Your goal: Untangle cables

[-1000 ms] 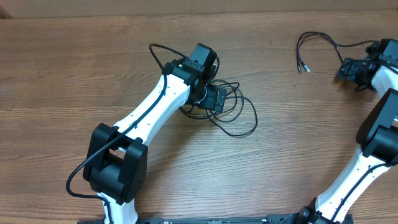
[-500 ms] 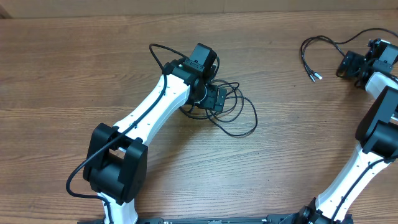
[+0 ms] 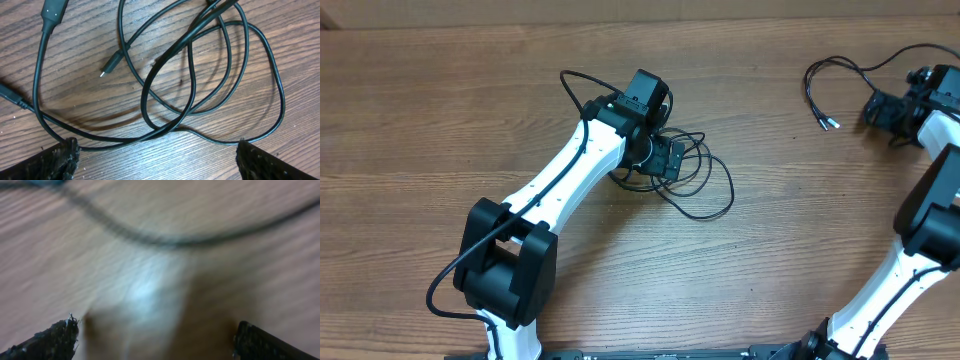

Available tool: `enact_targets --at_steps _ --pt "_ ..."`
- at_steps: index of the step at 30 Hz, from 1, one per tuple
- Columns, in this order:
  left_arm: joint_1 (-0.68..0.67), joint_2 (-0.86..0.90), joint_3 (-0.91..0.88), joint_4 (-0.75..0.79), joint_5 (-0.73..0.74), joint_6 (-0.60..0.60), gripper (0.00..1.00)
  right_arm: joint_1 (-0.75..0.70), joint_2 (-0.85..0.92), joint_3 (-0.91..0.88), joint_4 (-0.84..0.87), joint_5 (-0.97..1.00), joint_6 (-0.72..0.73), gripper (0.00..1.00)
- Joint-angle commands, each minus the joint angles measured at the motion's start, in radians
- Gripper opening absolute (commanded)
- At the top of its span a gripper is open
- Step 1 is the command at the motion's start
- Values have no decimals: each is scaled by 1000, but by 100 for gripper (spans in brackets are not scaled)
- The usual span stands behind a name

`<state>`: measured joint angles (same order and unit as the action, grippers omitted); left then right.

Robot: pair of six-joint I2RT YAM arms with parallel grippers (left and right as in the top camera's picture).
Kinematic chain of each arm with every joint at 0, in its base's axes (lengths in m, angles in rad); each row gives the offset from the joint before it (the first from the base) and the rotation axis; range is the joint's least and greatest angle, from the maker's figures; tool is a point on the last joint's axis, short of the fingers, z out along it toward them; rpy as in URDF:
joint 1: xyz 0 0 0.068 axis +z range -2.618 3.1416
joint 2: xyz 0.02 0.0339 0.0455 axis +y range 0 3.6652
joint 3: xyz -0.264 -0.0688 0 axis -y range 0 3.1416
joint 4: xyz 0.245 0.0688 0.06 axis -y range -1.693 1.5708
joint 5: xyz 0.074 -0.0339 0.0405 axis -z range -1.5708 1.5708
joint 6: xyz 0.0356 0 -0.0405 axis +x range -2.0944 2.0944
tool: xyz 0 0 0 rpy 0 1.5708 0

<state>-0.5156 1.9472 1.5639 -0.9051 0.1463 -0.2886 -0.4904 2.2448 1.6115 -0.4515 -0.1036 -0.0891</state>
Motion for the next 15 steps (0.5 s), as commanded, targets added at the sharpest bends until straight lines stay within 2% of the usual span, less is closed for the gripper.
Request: enact_targets --at_steps 1,6,10,15 --pt "2 2 2 1 8 -11 100 1 -201 -8 -74 -134 14 100" --pt "2 2 2 1 8 -11 100 5 -408 -8 -220 -414 14 100" --pt "2 2 2 1 8 -11 100 21 -509 -8 -303 -631 14 100" --pt "2 2 2 1 8 -11 100 79 -531 -8 -467 -660 15 100"
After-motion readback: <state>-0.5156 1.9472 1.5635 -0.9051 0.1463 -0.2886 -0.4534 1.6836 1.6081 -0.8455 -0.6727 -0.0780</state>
